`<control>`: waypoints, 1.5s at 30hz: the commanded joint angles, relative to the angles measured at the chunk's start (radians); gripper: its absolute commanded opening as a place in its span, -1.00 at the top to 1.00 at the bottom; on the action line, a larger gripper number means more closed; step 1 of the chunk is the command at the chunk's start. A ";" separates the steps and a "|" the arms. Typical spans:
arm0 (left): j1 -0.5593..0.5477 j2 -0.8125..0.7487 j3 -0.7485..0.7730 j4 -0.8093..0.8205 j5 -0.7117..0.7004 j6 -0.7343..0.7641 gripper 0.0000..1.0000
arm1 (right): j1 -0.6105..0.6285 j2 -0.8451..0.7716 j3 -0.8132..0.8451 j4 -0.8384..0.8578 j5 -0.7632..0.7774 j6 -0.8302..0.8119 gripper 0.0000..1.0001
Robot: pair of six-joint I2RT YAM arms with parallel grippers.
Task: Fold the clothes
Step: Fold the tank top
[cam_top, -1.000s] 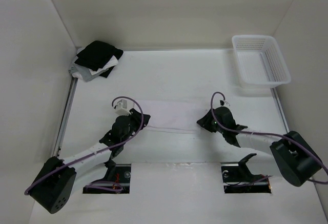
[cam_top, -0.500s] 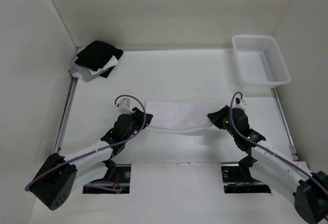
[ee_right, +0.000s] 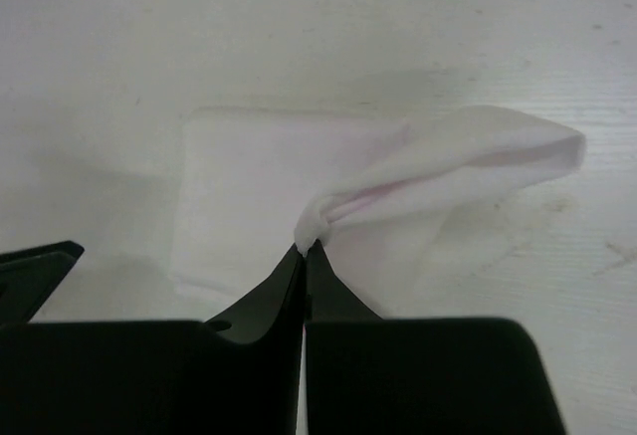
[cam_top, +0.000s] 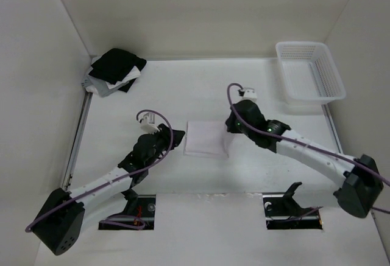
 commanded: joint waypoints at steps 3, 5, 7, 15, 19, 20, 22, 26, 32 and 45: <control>0.049 -0.125 0.017 0.000 0.032 0.017 0.41 | 0.144 0.233 0.225 -0.117 0.057 -0.111 0.95; 0.072 -0.158 0.012 -0.014 0.038 0.019 0.40 | 0.193 0.329 0.304 -0.145 0.059 -0.114 0.95; 0.101 -0.184 0.006 -0.029 0.053 0.019 0.40 | 0.232 0.415 0.377 -0.163 0.059 -0.114 0.95; 0.218 -0.239 -0.009 -0.066 0.144 0.003 0.40 | 0.315 0.704 0.627 -0.211 0.037 -0.052 0.68; 0.258 -0.247 -0.009 -0.077 0.157 -0.003 0.40 | 0.333 0.700 0.631 -0.173 0.020 -0.025 0.41; 0.261 -0.241 -0.006 -0.074 0.157 -0.003 0.40 | 0.333 0.674 0.605 -0.150 0.020 -0.014 0.30; 0.250 -0.216 0.001 -0.063 0.151 -0.006 0.40 | 0.333 0.589 0.516 -0.075 0.014 -0.002 0.14; 0.160 -0.115 0.027 0.007 0.133 -0.009 0.40 | 0.244 0.421 0.269 0.128 -0.019 0.023 0.32; -0.065 0.149 0.084 0.169 0.062 0.000 0.41 | 0.026 0.397 0.010 0.519 -0.308 0.063 0.89; -0.098 0.368 -0.052 0.301 0.041 -0.052 0.46 | -0.184 0.733 -0.083 1.096 -0.566 0.325 0.89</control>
